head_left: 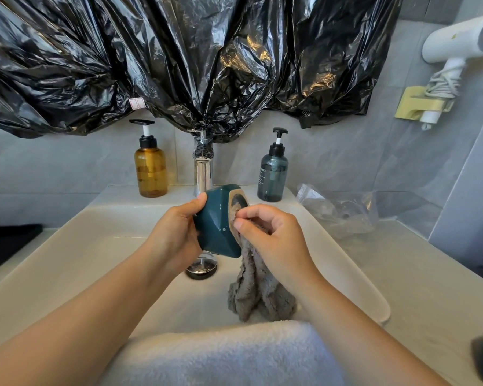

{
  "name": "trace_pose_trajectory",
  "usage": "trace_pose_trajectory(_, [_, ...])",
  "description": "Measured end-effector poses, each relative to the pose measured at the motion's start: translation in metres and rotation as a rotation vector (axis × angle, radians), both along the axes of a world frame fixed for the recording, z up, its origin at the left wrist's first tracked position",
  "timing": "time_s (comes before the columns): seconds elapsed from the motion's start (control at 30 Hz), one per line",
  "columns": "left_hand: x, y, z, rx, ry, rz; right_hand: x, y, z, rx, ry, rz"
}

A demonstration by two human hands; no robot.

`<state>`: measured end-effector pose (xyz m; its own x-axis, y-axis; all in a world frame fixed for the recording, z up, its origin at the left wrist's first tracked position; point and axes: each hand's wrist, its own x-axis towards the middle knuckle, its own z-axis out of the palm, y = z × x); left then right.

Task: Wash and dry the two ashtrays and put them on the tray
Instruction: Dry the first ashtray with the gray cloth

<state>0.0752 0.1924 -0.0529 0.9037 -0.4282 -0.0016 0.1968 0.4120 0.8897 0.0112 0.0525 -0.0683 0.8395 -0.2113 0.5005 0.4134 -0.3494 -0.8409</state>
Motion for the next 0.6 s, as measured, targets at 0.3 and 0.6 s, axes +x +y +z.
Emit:
trace_pose_trajectory(0.3, [-0.001, 0.003, 0.001, -0.035, 0.021, 0.007, 0.001, -0.010, -0.008, -0.133, 0.200, -0.183])
trace_pose_trajectory(0.6, [-0.007, -0.001, 0.000, 0.018, 0.037, -0.093, 0.017, -0.013, -0.005, -0.121, 0.124, -0.366])
